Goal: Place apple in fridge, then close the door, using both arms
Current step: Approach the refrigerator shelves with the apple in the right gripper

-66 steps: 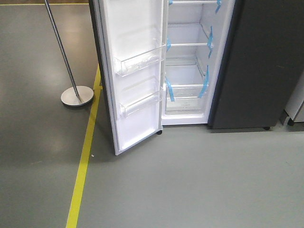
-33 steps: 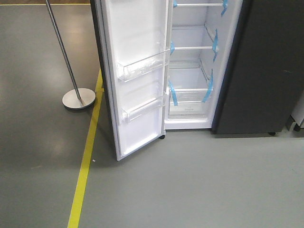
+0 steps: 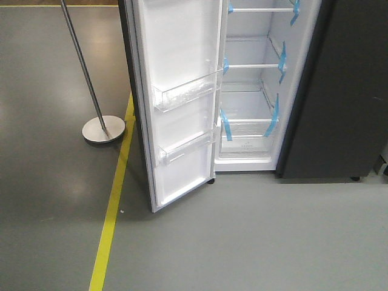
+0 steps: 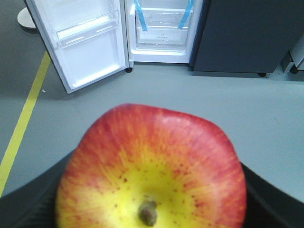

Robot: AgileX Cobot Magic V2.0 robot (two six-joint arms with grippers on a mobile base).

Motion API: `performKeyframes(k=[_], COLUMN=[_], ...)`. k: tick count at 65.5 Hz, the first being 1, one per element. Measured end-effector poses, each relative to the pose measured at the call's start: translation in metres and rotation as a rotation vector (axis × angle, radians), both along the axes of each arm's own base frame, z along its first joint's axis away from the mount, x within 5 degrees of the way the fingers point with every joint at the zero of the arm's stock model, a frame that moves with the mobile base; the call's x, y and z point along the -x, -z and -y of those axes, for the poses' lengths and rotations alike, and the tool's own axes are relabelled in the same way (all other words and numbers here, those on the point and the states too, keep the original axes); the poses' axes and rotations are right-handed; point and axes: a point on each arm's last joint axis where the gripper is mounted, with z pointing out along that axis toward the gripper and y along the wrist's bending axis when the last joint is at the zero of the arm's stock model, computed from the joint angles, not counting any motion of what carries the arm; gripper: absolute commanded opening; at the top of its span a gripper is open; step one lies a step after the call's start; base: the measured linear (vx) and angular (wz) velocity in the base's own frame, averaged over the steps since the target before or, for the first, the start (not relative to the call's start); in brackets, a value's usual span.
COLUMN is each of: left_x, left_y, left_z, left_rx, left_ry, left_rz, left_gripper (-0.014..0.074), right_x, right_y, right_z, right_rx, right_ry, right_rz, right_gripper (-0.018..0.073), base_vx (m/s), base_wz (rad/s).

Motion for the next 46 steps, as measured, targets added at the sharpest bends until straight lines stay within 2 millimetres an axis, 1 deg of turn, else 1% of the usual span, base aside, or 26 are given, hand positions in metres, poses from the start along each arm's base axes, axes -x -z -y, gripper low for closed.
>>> performKeyframes(k=[46], left_x=[0.0], left_y=[0.0], left_z=[0.0], left_rx=[0.0], left_ry=[0.0], left_rz=[0.0], left_gripper=[-0.0006], right_x=[0.0], right_y=[0.0], right_z=[0.0], right_rx=[0.0], right_ry=[0.0], right_rz=[0.0], right_gripper=[0.0099], base_vx=[0.09], base_wz=[0.02])
